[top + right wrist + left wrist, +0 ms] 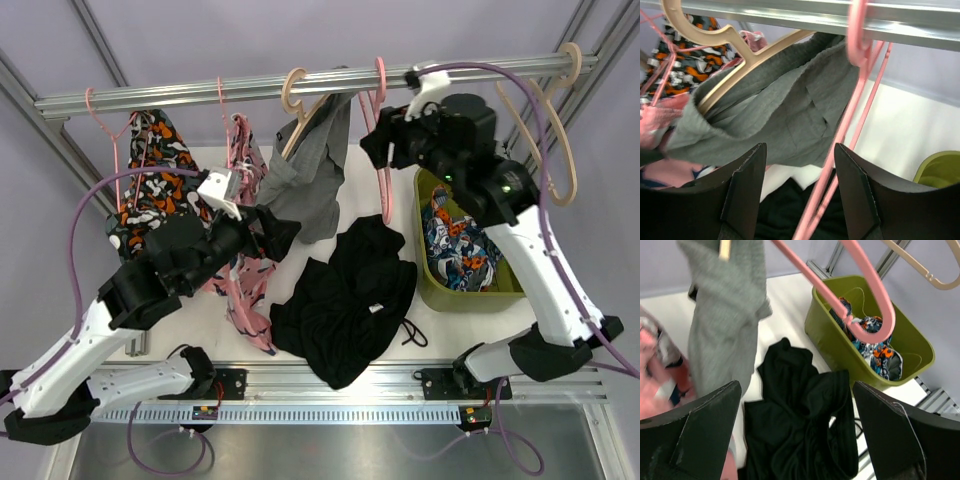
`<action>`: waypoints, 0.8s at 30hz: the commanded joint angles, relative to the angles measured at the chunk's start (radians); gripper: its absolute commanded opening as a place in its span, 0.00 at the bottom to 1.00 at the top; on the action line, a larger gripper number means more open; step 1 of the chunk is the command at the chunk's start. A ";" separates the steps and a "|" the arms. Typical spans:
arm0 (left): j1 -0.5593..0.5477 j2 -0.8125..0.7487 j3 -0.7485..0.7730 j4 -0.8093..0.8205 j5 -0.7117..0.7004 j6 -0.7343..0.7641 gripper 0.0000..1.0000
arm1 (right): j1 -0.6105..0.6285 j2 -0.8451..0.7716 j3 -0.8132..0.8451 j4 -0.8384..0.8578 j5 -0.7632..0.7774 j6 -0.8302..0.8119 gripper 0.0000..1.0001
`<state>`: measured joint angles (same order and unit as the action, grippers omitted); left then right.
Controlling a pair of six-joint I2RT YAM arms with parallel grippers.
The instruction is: Remove the shorts from the hanger
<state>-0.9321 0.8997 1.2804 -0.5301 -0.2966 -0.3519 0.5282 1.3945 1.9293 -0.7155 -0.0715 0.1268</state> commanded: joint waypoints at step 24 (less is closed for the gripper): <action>-0.008 -0.231 -0.173 -0.057 -0.047 -0.134 0.99 | 0.116 0.173 -0.029 0.192 0.492 -0.210 0.60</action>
<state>-0.9356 0.6868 1.1179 -0.6346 -0.3485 -0.4740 0.6365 1.5467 1.9083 -0.5861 0.3832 -0.0895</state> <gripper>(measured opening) 0.987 0.610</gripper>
